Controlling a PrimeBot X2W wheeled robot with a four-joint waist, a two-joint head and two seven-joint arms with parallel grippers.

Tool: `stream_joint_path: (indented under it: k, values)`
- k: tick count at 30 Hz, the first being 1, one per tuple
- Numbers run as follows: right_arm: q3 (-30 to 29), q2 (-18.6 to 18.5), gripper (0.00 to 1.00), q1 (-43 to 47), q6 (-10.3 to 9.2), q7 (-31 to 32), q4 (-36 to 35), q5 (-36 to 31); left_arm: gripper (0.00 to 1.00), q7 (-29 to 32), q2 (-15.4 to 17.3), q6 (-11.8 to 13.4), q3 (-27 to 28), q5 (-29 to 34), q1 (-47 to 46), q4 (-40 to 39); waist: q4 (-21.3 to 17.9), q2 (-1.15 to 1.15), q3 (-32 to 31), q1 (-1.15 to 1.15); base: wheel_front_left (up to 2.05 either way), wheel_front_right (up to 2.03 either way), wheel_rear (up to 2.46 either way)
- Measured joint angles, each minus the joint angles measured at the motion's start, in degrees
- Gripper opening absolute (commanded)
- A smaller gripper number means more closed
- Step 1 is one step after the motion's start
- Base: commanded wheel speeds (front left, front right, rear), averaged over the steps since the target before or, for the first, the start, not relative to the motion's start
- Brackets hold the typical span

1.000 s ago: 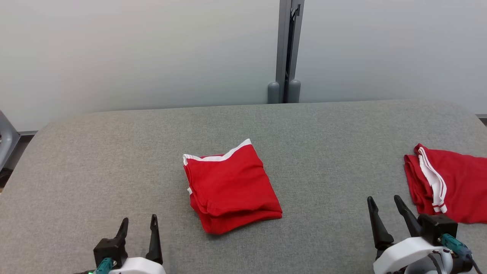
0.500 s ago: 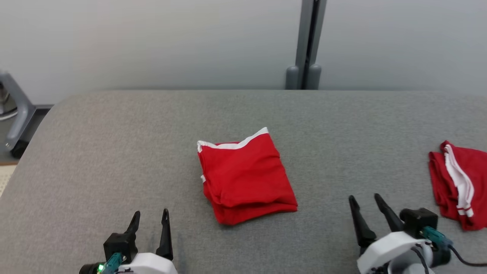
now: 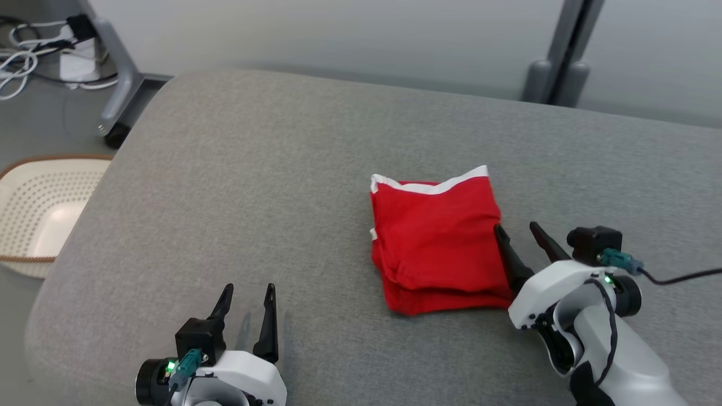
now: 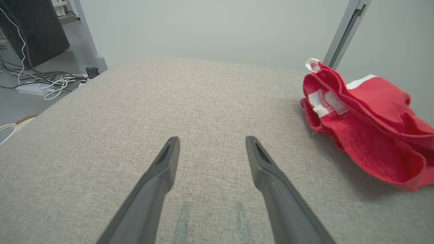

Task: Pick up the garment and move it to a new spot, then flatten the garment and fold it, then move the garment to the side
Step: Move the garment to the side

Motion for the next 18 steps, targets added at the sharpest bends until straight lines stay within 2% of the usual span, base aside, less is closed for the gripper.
stream_joint_path:
  k: [10, 12, 18]
  values:
    - [0.74, -0.01, 1.00, -8.01, 0.00, 0.81, 12.78, 3.33, 1.00, 0.00, 0.01, -0.42, -1.13, -0.51, -1.41, 0.22, 4.62, 0.00, 3.66, 0.00, 0.00, 0.00, 0.00]
    - [2.02, -0.02, 0.00, -7.98, 0.00, 1.74, 13.38, 5.15, 1.00, 0.00, 0.03, -0.41, -1.20, -0.51, -1.69, 0.15, 4.99, 0.00, 3.94, 0.00, 0.00, 0.00, 0.00]
    - [3.78, 0.15, 0.00, -7.99, 0.01, 0.90, 13.96, 7.37, 1.00, 0.00, 0.01, -0.26, -0.69, -0.46, -1.69, -0.07, 3.70, 0.00, 3.63, 0.00, 0.00, 0.00, 0.00]
